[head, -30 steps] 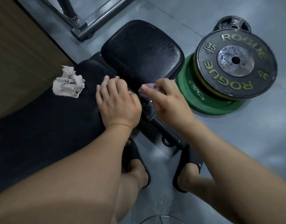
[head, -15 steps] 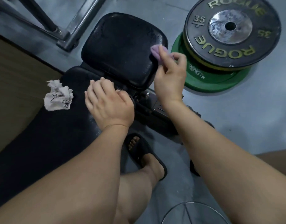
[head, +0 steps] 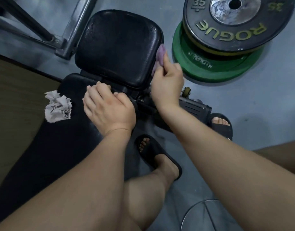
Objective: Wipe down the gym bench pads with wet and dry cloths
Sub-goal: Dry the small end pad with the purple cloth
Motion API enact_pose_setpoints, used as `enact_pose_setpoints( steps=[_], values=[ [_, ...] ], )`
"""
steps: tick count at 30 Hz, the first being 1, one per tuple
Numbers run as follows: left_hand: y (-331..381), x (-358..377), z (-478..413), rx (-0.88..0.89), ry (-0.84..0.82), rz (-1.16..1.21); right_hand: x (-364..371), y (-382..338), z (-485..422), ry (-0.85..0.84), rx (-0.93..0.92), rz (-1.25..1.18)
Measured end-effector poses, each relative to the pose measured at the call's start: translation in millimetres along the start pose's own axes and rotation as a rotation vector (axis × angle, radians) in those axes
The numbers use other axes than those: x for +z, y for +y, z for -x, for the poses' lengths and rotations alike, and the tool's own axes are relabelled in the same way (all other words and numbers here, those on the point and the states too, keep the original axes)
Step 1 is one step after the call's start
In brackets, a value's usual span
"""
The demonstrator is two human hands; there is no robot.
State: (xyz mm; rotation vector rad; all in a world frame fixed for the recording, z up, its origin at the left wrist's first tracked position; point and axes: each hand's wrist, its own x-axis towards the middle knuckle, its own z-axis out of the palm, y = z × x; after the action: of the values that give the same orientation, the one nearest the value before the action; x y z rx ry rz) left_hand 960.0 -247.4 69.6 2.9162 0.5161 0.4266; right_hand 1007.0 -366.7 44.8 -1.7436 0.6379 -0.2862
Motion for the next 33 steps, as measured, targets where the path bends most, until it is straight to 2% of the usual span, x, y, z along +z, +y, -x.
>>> enact_pose_setpoints(
  steps=[4,9,12,16,20,25,28,31,33],
  values=[
    [0.1,0.1,-0.5,0.004,0.007,-0.01,-7.6,11.4,35.1,-0.144,-0.057,0.035],
    [-0.1,0.8,1.1,0.009,0.001,-0.012,2.3,10.2,-34.8,-0.035,0.042,0.058],
    [0.2,1.0,0.6,0.01,0.007,-0.018,1.2,14.3,-1.4,-0.06,0.067,0.048],
    [1.0,1.7,1.2,0.002,0.014,-0.011,-6.8,12.2,71.0,-0.232,0.222,-0.096],
    [0.0,2.3,1.3,0.004,0.019,-0.015,-1.3,2.3,65.7,-0.211,0.398,-0.279],
    [0.4,2.0,1.1,0.0,0.025,-0.008,-3.9,-14.2,59.9,-0.076,0.623,-0.599],
    [0.3,1.0,0.4,0.002,0.009,-0.008,-11.6,-17.8,58.5,-0.01,0.554,-0.617],
    [-0.2,1.3,-0.2,0.002,0.005,-0.019,-15.6,-15.5,69.3,-0.071,0.48,-0.513],
    [-0.3,1.2,-1.2,-0.003,0.006,-0.027,-12.0,-20.4,72.5,-0.106,0.527,-0.451]
  ],
)
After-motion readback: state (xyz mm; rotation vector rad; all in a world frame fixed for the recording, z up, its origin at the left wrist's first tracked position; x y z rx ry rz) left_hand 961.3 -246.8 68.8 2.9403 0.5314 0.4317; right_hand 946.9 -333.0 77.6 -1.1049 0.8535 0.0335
